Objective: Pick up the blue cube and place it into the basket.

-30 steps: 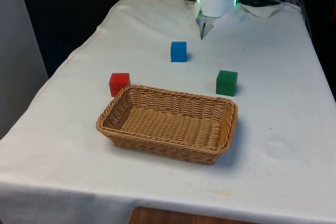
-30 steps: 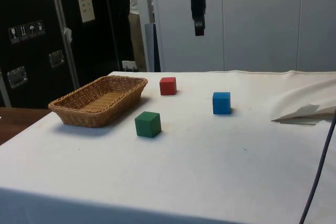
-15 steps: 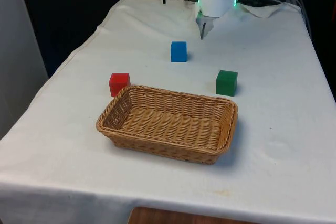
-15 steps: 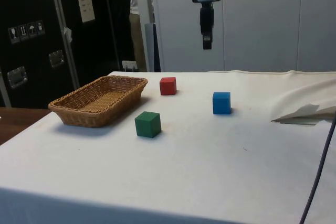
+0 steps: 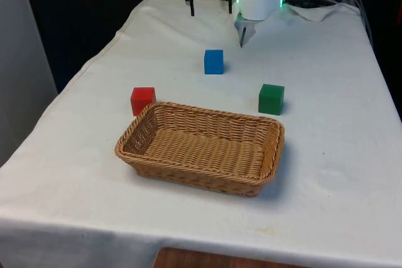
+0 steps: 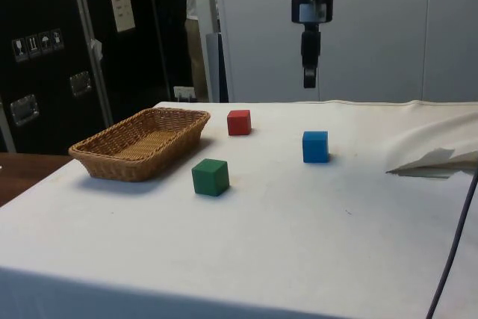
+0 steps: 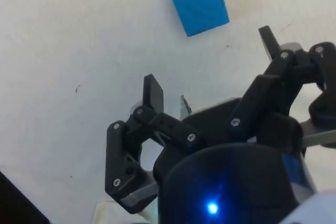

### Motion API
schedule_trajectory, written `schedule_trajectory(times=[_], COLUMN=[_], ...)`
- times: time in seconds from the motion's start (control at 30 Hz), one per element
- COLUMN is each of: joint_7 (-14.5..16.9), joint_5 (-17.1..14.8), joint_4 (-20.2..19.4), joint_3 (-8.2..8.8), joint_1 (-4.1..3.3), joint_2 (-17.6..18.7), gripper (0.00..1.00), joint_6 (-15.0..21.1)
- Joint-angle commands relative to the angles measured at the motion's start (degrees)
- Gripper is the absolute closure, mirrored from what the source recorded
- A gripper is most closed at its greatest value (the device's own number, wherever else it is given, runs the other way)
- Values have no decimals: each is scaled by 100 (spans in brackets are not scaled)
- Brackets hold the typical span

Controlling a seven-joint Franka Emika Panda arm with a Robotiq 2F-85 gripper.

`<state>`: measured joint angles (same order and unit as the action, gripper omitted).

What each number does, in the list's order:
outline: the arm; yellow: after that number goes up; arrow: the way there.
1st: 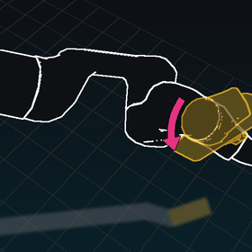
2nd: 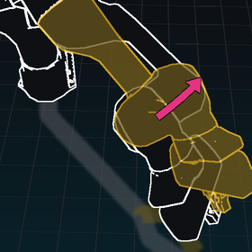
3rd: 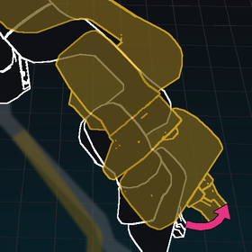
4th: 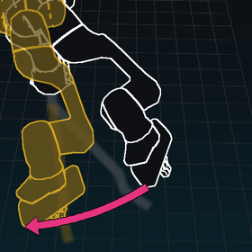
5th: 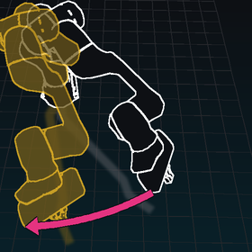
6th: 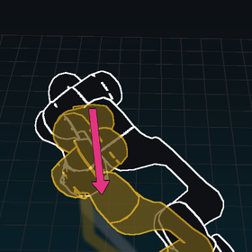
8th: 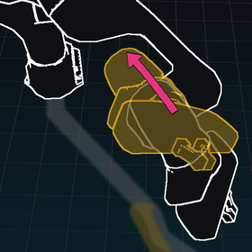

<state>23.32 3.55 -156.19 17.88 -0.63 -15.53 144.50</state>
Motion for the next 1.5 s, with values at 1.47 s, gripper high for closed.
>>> schedule_trajectory(times=[1.47], joint_7=[315], joint_5=[-561], joint_4=[-11], joint_3=[281], joint_1=[-126], joint_2=[997], gripper=[0], joint_6=[716])
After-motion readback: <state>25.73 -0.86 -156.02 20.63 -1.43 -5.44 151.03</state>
